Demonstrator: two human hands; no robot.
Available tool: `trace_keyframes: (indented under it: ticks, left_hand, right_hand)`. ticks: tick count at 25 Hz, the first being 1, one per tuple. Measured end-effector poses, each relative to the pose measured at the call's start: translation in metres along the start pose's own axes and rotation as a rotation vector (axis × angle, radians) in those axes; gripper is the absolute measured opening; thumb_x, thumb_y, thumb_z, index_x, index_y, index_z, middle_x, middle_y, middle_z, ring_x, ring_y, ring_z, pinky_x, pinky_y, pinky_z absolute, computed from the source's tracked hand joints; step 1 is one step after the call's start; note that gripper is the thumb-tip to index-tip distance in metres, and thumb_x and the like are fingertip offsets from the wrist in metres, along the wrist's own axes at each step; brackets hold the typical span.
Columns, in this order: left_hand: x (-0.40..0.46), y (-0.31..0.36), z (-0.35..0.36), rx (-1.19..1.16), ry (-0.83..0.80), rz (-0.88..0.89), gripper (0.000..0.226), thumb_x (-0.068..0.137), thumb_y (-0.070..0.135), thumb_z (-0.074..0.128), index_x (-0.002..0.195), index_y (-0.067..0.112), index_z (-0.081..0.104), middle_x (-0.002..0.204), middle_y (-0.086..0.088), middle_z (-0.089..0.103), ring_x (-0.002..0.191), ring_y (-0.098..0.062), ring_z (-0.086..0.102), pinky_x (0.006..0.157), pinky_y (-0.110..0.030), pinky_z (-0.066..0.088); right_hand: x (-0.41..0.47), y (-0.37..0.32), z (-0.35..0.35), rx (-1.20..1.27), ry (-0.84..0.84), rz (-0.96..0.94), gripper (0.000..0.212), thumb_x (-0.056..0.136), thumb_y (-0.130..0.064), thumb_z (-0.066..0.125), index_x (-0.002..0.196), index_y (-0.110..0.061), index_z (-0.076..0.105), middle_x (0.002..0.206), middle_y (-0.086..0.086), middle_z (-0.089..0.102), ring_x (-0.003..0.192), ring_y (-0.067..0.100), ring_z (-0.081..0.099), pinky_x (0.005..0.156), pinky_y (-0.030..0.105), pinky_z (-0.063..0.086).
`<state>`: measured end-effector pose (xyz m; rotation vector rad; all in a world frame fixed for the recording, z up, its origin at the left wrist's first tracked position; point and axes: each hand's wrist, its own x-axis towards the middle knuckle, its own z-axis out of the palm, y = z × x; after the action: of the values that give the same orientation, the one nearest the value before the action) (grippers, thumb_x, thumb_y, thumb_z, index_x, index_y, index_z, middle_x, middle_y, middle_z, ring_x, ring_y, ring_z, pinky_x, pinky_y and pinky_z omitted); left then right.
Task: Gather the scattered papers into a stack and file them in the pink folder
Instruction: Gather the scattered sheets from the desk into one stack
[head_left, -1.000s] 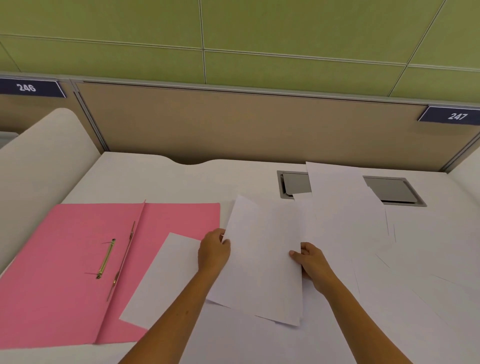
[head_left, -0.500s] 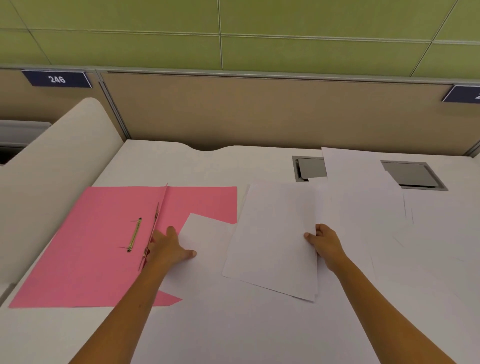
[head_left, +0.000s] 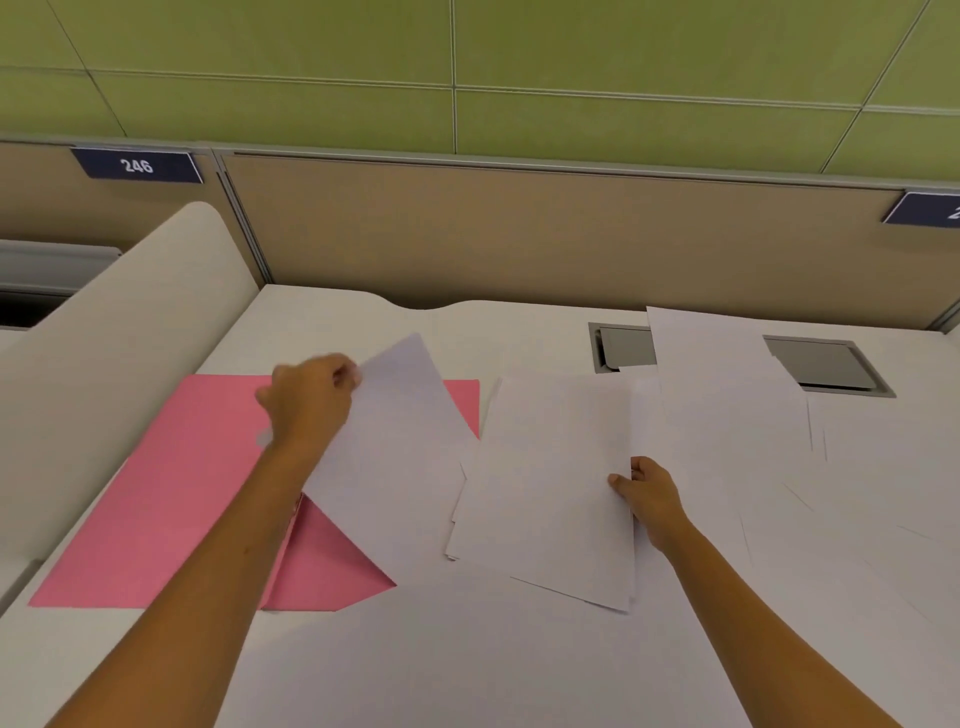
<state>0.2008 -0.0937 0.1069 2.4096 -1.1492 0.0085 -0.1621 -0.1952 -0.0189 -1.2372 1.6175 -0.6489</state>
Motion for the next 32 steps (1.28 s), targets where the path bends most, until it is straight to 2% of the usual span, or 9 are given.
trace_keyframes:
  ticks: [5, 8, 12, 16, 20, 25, 27, 29, 32]
  left_hand:
    - [0.034, 0.066, -0.077, 0.064, 0.315, 0.507, 0.019, 0.093, 0.028, 0.054, 0.094, 0.023, 0.072, 0.096, 0.003, 0.072, 0.106, -0.032, 0.047, 0.075, -0.037, 0.016]
    - [0.047, 0.108, -0.112, 0.054, 0.256, 0.654, 0.018, 0.095, 0.032, 0.052, 0.094, 0.025, 0.069, 0.091, 0.009, 0.066, 0.107, -0.028, 0.048, 0.077, -0.038, 0.015]
    - [0.064, 0.15, -0.098, -0.105, -0.054, 0.643, 0.015, 0.095, 0.028, 0.052, 0.098, 0.028, 0.067, 0.088, 0.012, 0.064, 0.107, -0.019, 0.053, 0.079, -0.036, 0.017]
    - [0.079, 0.17, -0.017, -0.088, -0.292, 0.596, 0.017, 0.095, 0.033, 0.052, 0.102, 0.029, 0.066, 0.095, 0.01, 0.063, 0.111, -0.02, 0.054, 0.082, -0.037, 0.019]
    - [0.075, 0.172, 0.074, -0.103, -0.482, 0.553, 0.017, 0.097, 0.031, 0.046, 0.098, 0.031, 0.063, 0.092, 0.01, 0.059, 0.104, -0.018, 0.053, 0.077, -0.038, 0.021]
    - [0.061, 0.169, 0.159, 0.005, -0.47, 0.534, 0.026, 0.099, 0.022, 0.04, 0.104, 0.03, 0.064, 0.102, 0.009, 0.067, 0.104, -0.022, 0.052, 0.073, -0.036, 0.019]
    - [0.053, 0.165, 0.18, -0.044, -0.396, 0.547, 0.024, 0.098, 0.022, 0.044, 0.104, 0.03, 0.066, 0.103, 0.009, 0.07, 0.104, -0.023, 0.054, 0.072, -0.034, 0.018]
    - [0.044, 0.161, 0.188, -0.084, -0.332, 0.57, 0.023, 0.097, 0.025, 0.047, 0.111, 0.03, 0.066, 0.111, 0.006, 0.069, 0.108, -0.022, 0.054, 0.075, -0.032, 0.018]
    - [0.026, 0.148, 0.183, -0.093, -0.255, 0.562, 0.033, 0.095, 0.027, 0.049, 0.127, 0.034, 0.056, 0.133, 0.005, 0.056, 0.124, -0.022, 0.044, 0.084, -0.034, 0.023]
  right_hand:
    - [0.006, -0.014, 0.007, -0.017, -0.028, -0.023, 0.01, 0.09, -0.013, 0.057, 0.099, -0.01, 0.058, 0.104, 0.012, 0.066, 0.096, 0.032, 0.062, 0.083, 0.041, 0.052]
    - [0.012, -0.017, 0.01, -0.041, -0.037, -0.034, 0.011, 0.09, -0.012, 0.055, 0.1, -0.008, 0.059, 0.102, 0.012, 0.065, 0.096, 0.032, 0.062, 0.082, 0.04, 0.05]
    - [0.018, -0.019, 0.012, -0.039, -0.074, -0.022, 0.009, 0.091, -0.014, 0.054, 0.098, -0.01, 0.058, 0.101, 0.01, 0.065, 0.09, 0.026, 0.06, 0.08, 0.037, 0.05]
    - [0.03, -0.015, 0.007, 0.039, -0.169, 0.034, 0.012, 0.09, -0.019, 0.057, 0.099, -0.012, 0.061, 0.101, 0.009, 0.069, 0.092, 0.026, 0.067, 0.088, 0.044, 0.055]
    - [0.029, -0.013, 0.002, 0.084, -0.205, 0.029, 0.037, 0.097, -0.041, 0.044, 0.101, -0.01, 0.064, 0.099, 0.013, 0.07, 0.084, 0.019, 0.065, 0.078, 0.034, 0.052]
    - [0.032, -0.01, 0.005, 0.095, -0.186, 0.056, 0.062, 0.091, -0.063, 0.033, 0.09, -0.008, 0.061, 0.08, 0.004, 0.064, 0.075, 0.019, 0.061, 0.072, 0.031, 0.051]
    - [0.033, -0.008, 0.005, 0.113, -0.206, 0.013, 0.043, 0.09, -0.052, 0.05, 0.088, -0.01, 0.059, 0.079, 0.0, 0.064, 0.072, 0.016, 0.061, 0.065, 0.026, 0.05]
    - [0.033, -0.004, 0.006, 0.154, -0.207, -0.014, 0.022, 0.087, -0.033, 0.064, 0.1, -0.016, 0.064, 0.096, -0.001, 0.072, 0.086, 0.017, 0.069, 0.075, 0.031, 0.057]
    - [0.034, 0.0, 0.011, 0.129, -0.137, -0.025, 0.026, 0.085, -0.028, 0.067, 0.109, -0.019, 0.063, 0.104, -0.001, 0.072, 0.094, 0.02, 0.069, 0.087, 0.042, 0.057]
